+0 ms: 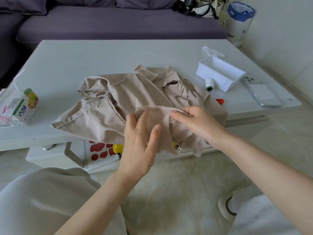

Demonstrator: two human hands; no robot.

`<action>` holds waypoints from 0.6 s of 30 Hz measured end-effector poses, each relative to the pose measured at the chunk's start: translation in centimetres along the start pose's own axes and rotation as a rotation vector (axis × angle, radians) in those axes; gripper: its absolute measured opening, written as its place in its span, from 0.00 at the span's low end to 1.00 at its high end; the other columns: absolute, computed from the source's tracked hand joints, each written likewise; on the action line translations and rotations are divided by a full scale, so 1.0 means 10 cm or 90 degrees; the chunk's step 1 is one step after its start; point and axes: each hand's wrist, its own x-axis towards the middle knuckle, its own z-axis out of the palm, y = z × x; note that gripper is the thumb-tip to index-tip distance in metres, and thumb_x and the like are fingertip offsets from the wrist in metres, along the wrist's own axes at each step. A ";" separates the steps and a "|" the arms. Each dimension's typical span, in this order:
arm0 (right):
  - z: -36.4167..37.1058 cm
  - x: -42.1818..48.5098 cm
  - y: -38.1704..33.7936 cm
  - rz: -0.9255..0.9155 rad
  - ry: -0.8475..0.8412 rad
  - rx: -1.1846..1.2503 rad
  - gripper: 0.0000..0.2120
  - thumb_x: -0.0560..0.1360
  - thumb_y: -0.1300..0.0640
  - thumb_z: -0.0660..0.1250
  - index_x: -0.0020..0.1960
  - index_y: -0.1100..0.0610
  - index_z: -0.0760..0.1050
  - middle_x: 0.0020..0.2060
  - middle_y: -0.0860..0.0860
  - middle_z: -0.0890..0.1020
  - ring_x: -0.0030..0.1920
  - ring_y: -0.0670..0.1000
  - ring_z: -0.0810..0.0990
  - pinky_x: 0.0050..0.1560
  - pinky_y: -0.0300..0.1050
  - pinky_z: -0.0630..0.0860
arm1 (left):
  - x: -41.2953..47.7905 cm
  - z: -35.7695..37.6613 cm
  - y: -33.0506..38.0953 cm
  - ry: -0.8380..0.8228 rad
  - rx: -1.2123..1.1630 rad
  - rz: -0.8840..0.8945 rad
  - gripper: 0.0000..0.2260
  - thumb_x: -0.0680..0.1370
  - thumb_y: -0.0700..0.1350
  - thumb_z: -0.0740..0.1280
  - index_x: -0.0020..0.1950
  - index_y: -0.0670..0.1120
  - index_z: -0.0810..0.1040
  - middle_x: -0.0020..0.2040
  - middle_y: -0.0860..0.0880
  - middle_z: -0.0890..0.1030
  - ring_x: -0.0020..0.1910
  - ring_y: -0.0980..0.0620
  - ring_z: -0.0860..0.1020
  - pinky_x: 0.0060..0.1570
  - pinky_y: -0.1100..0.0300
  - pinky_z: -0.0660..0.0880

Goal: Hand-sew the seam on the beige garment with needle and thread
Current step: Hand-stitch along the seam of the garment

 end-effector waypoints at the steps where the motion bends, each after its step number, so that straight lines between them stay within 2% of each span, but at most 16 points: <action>1: 0.01 0.00 -0.01 -0.005 0.004 -0.006 0.12 0.75 0.46 0.66 0.39 0.52 0.81 0.49 0.66 0.80 0.52 0.65 0.77 0.57 0.56 0.72 | 0.01 -0.02 0.01 0.032 0.019 0.013 0.26 0.78 0.56 0.55 0.73 0.44 0.66 0.58 0.58 0.61 0.63 0.59 0.62 0.66 0.60 0.59; 4: 0.01 -0.01 -0.01 -0.015 0.009 -0.005 0.12 0.75 0.46 0.66 0.39 0.51 0.81 0.49 0.68 0.80 0.51 0.67 0.77 0.56 0.58 0.72 | -0.01 -0.03 0.05 0.081 0.127 0.103 0.19 0.78 0.53 0.59 0.64 0.44 0.74 0.55 0.52 0.67 0.57 0.53 0.66 0.59 0.62 0.60; 6: 0.03 -0.02 -0.02 -0.017 0.000 -0.003 0.14 0.76 0.45 0.65 0.43 0.55 0.81 0.42 0.63 0.80 0.45 0.61 0.78 0.51 0.53 0.73 | -0.03 0.01 0.07 0.070 0.169 0.129 0.16 0.76 0.56 0.61 0.54 0.46 0.79 0.49 0.51 0.72 0.51 0.51 0.69 0.51 0.60 0.61; 7: 0.05 -0.03 -0.03 -0.024 -0.006 -0.003 0.16 0.76 0.45 0.65 0.45 0.58 0.80 0.41 0.63 0.79 0.43 0.59 0.77 0.51 0.53 0.73 | -0.04 0.03 0.07 0.062 0.182 0.128 0.16 0.75 0.58 0.62 0.50 0.47 0.79 0.47 0.52 0.73 0.49 0.52 0.70 0.48 0.60 0.61; 9: 0.09 -0.05 -0.03 -0.042 -0.026 0.003 0.19 0.76 0.46 0.65 0.48 0.63 0.79 0.42 0.65 0.80 0.45 0.62 0.79 0.55 0.61 0.74 | -0.02 0.07 0.08 0.048 0.204 0.109 0.20 0.73 0.63 0.62 0.46 0.48 0.80 0.45 0.53 0.75 0.47 0.54 0.69 0.45 0.60 0.59; 10: 0.10 -0.05 -0.03 -0.043 -0.043 0.010 0.18 0.76 0.47 0.65 0.48 0.63 0.79 0.42 0.64 0.81 0.45 0.63 0.80 0.52 0.61 0.75 | -0.02 0.08 0.08 0.047 0.213 0.100 0.21 0.72 0.64 0.62 0.46 0.48 0.80 0.45 0.53 0.74 0.47 0.54 0.69 0.45 0.60 0.59; 11: 0.12 -0.06 -0.03 -0.042 -0.060 0.021 0.16 0.76 0.48 0.65 0.48 0.63 0.79 0.38 0.62 0.81 0.40 0.61 0.80 0.45 0.56 0.77 | 0.00 0.08 0.07 0.048 0.221 0.092 0.21 0.71 0.65 0.62 0.45 0.48 0.79 0.45 0.54 0.74 0.46 0.54 0.68 0.44 0.60 0.58; 12: 0.13 -0.07 -0.03 -0.039 -0.078 0.036 0.14 0.77 0.50 0.65 0.46 0.62 0.79 0.31 0.55 0.80 0.33 0.53 0.78 0.36 0.45 0.75 | 0.00 0.08 0.07 0.050 0.227 0.084 0.22 0.70 0.66 0.62 0.44 0.47 0.78 0.45 0.53 0.74 0.46 0.54 0.68 0.43 0.60 0.57; 13: 0.14 -0.08 -0.05 -0.033 -0.094 0.048 0.11 0.77 0.52 0.65 0.44 0.59 0.79 0.25 0.46 0.76 0.28 0.44 0.74 0.31 0.36 0.70 | 0.01 0.08 0.06 0.051 0.232 0.075 0.22 0.70 0.66 0.62 0.42 0.47 0.76 0.46 0.53 0.73 0.46 0.53 0.68 0.43 0.60 0.56; 14: 0.15 -0.08 -0.06 -0.027 -0.108 0.054 0.09 0.78 0.53 0.65 0.43 0.57 0.79 0.22 0.41 0.74 0.25 0.39 0.71 0.28 0.29 0.66 | 0.02 0.09 0.06 0.050 0.238 0.062 0.22 0.69 0.66 0.62 0.41 0.47 0.75 0.46 0.53 0.73 0.46 0.53 0.67 0.43 0.60 0.55; 16: 0.16 -0.08 -0.09 -0.016 -0.125 0.060 0.07 0.78 0.55 0.64 0.45 0.56 0.79 0.20 0.38 0.73 0.24 0.36 0.72 0.26 0.26 0.64 | 0.03 0.13 0.06 0.044 0.250 0.026 0.23 0.68 0.66 0.60 0.42 0.46 0.74 0.47 0.52 0.72 0.47 0.52 0.66 0.44 0.60 0.54; 18: 0.18 -0.07 -0.12 -0.015 -0.132 0.060 0.08 0.78 0.54 0.65 0.45 0.58 0.79 0.22 0.39 0.74 0.25 0.38 0.71 0.27 0.27 0.64 | 0.06 0.16 0.04 0.035 0.259 -0.011 0.21 0.68 0.63 0.58 0.44 0.46 0.74 0.47 0.52 0.71 0.49 0.51 0.67 0.46 0.59 0.54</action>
